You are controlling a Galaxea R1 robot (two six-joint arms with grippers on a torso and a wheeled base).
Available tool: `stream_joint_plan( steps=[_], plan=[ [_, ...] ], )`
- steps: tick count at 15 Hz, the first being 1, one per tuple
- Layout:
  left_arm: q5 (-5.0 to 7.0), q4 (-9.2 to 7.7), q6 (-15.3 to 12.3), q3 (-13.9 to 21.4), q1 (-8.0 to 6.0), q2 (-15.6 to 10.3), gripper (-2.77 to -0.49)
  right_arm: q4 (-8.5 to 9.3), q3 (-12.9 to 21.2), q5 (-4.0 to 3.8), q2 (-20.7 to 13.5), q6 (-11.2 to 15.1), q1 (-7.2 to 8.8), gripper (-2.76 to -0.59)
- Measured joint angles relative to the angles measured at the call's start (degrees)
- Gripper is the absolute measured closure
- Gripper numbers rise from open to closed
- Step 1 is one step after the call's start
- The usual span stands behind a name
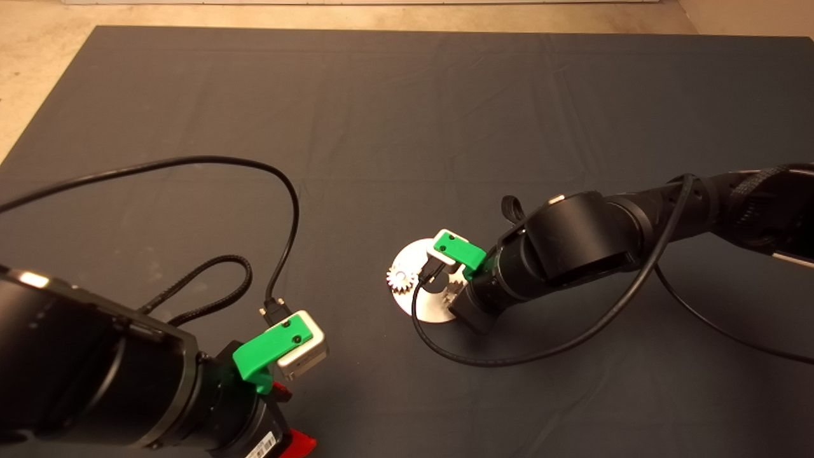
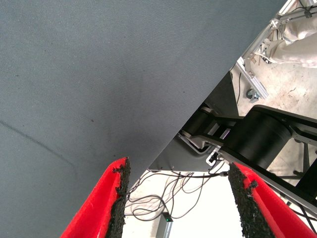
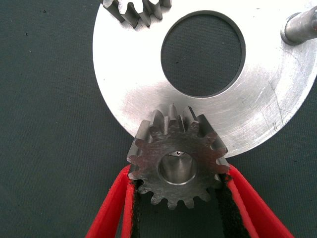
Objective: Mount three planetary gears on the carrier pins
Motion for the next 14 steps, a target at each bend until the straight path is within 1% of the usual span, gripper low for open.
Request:
stream_joint_plan(
  steps=[14],
  plan=[
    [0.00,0.00,0.00,0.00,0.00,-0.03,-1.33,-0.05,-0.38,-0.05,-0.02,-0.01,0.35,-0.89]
  ],
)
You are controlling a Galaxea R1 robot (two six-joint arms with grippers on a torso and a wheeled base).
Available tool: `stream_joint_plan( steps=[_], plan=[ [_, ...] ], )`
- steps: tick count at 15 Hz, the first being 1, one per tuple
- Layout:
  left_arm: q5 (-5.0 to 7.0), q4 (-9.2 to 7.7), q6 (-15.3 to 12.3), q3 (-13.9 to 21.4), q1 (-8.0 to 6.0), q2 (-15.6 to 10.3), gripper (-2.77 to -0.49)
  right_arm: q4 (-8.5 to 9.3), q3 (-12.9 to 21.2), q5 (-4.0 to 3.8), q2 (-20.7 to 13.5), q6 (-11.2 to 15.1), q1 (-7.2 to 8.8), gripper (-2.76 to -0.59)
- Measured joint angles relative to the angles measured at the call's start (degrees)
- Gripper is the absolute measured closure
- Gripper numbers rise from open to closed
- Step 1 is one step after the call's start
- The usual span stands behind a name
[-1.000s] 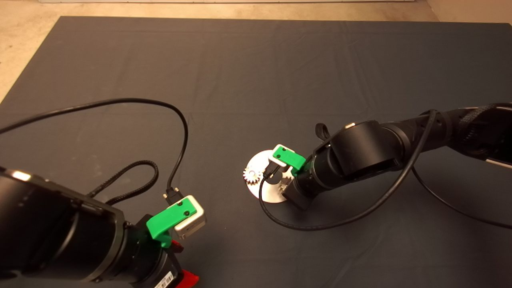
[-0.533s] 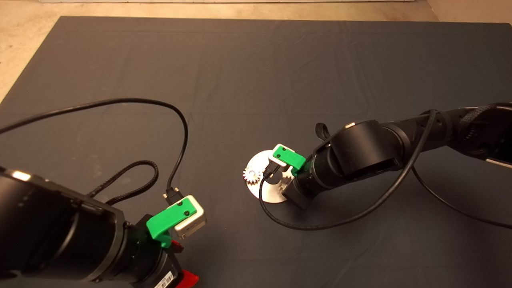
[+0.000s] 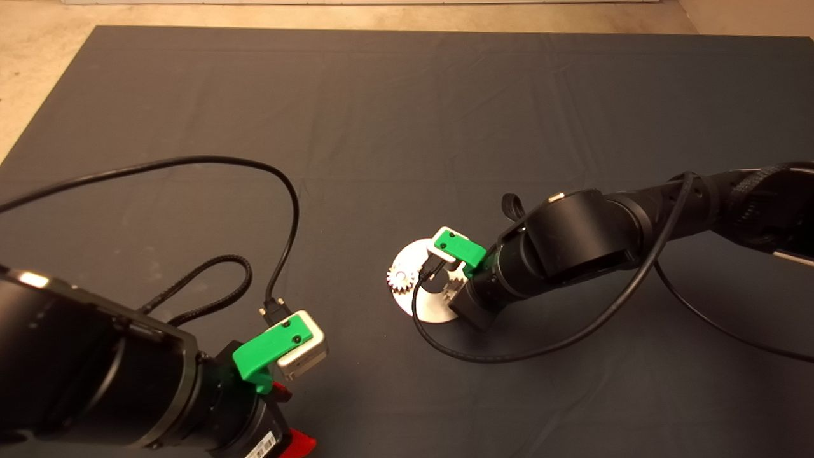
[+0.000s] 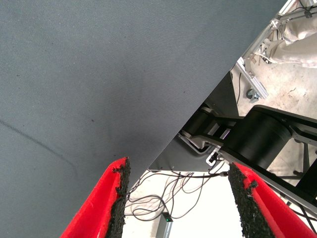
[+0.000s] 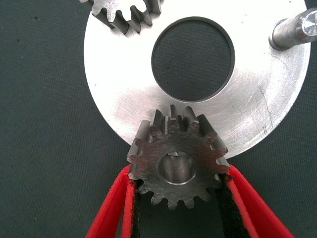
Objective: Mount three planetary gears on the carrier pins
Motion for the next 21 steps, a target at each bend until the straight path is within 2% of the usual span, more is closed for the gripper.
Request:
stream_joint_plan(
  steps=[7,13,21],
  plan=[
    [-0.02,0.02,0.00,0.00,0.00,-0.30,-1.33,0.84,-0.01,-0.07,0.02,0.00,0.05,-0.89],
    [-0.09,0.02,0.00,0.00,0.00,-0.41,-1.33,3.58,-0.12,-0.38,0.55,-0.01,0.13,-0.89],
    [-0.17,0.08,0.00,0.00,0.00,-1.19,-1.33,4.57,-0.61,-0.32,0.72,-0.16,0.41,-0.88]
  ],
)
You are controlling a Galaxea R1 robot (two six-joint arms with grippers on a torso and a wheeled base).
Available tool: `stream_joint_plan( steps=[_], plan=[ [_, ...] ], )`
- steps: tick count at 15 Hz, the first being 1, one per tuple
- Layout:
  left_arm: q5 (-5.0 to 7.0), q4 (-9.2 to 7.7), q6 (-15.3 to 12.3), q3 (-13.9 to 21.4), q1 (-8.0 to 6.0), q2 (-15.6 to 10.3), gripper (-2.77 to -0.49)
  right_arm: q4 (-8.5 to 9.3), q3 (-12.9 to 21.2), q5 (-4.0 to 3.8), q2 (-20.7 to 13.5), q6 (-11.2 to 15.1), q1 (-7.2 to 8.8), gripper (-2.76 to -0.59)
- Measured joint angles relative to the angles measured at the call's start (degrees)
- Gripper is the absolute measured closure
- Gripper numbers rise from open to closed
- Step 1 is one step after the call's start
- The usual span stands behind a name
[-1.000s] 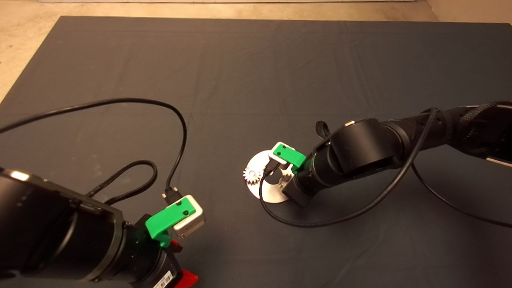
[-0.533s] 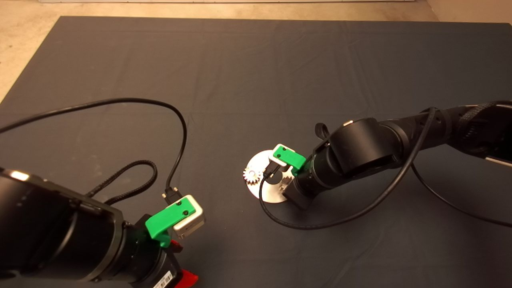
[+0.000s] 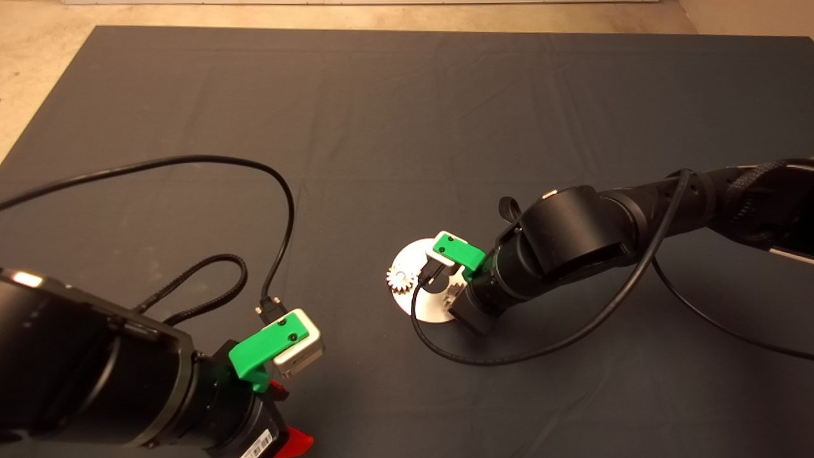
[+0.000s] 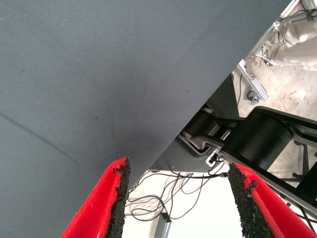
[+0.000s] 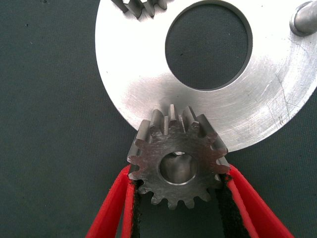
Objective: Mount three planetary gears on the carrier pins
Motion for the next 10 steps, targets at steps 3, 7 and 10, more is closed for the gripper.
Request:
stream_joint_plan(
  steps=[3,7,10],
  plan=[
    [-0.41,0.03,0.00,0.00,0.00,-0.71,-1.33,0.11,-0.15,0.07,0.07,-0.35,0.02,-0.89],
    [-0.46,0.11,0.00,0.00,0.00,-0.71,-1.33,0.17,-0.37,0.15,0.07,-0.99,0.17,-0.89],
    [-0.46,0.13,0.00,0.00,0.00,-0.71,-1.33,0.23,-0.52,0.29,0.07,-1.11,0.20,-0.88]
  ],
)
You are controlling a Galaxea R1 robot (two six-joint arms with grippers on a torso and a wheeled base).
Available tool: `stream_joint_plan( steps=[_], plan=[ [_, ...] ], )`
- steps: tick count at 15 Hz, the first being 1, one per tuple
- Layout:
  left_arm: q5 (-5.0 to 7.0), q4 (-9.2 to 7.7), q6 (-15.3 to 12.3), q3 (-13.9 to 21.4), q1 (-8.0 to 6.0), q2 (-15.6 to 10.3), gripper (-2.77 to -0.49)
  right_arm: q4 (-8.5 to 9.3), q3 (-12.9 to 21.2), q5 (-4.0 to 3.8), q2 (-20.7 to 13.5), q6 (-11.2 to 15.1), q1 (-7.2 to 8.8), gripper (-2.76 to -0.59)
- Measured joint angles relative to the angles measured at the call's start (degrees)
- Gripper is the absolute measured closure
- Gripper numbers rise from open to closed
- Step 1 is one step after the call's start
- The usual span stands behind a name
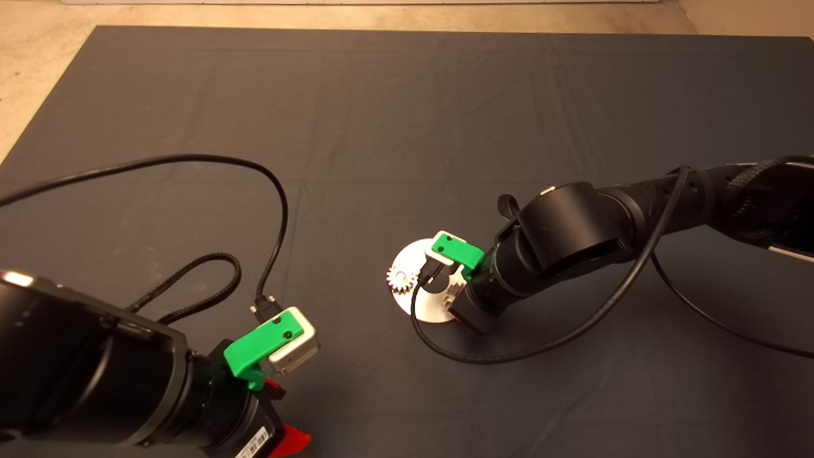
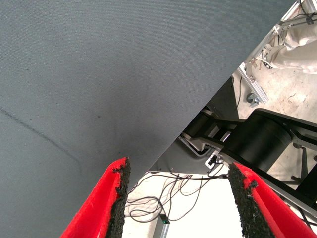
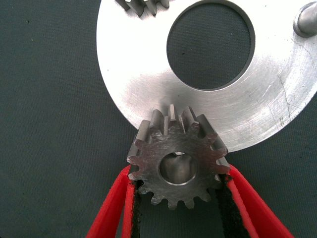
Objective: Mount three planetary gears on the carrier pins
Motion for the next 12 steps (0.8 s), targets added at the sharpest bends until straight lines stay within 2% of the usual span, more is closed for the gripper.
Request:
stream_joint_plan(
  steps=[12],
  plan=[
    [0.00,0.00,0.00,0.00,0.00,0.00,-1.33,0.57,-0.11,0.06,0.00,-0.18,0.16,-0.89]
  ],
)
